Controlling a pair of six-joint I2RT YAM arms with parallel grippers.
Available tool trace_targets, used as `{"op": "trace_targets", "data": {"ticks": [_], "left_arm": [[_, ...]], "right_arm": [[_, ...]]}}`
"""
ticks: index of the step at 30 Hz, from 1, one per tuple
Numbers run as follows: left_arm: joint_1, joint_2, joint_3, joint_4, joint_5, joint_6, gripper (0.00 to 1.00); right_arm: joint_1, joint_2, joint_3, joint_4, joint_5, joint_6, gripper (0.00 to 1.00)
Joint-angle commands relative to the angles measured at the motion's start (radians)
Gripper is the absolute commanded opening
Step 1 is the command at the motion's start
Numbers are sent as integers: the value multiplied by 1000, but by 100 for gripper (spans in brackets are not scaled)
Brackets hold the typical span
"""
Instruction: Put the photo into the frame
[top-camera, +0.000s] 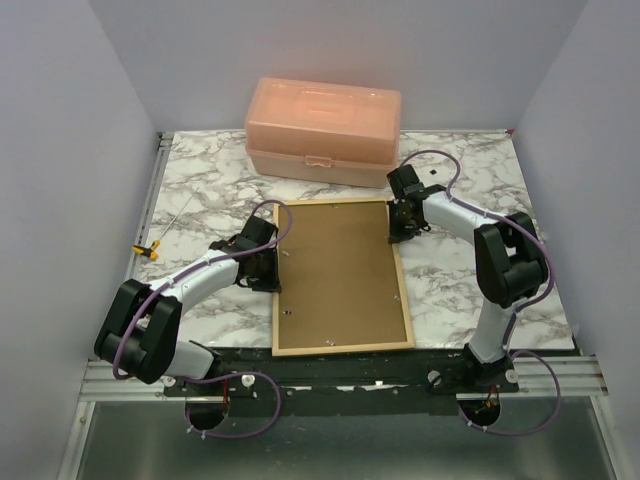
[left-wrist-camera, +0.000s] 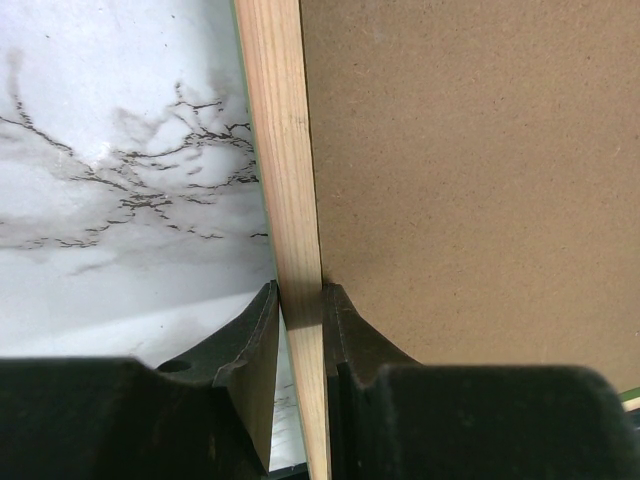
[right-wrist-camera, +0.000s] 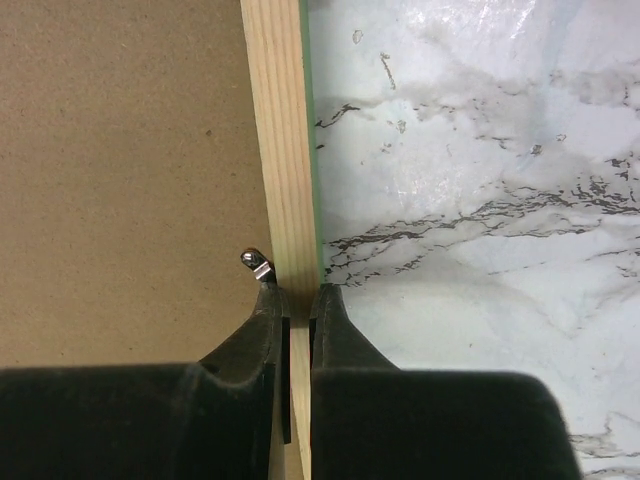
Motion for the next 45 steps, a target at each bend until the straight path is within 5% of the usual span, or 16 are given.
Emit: {"op": "trace_targets", "data": {"ticks": [1,6,11,15,24,34,38,41,45], "left_arm": [[-9,25,0,29,54,8,12],[-9,13,1,23,53,8,12],[-9,-1,6,18,51,7,12],[-9,-7,6,23,60,5,11],[-19,16,-7,126,170,-30,8],[-43,77,17,139,162,-29,7],[-43,76,20,129,154,-23,7],[-43,79,20,124,145,-17,7],[-43,86,19,121,141,-13,7]], "right_arm": [[-7,64,-31,111,69,18,0],[-7,30,-48,101,48,22,6],[-7,-82,-108,121,-31,35,69],[-7,-152,-151,126,-86,59,82],[-8,-249,-300,201,-210,138,82],[-11,-157,-197,149,66,71,79],[-12,-96,-143,143,110,52,73],[-14,-63,-115,141,138,44,55],[-18,-45,-94,125,154,31,53]]}}
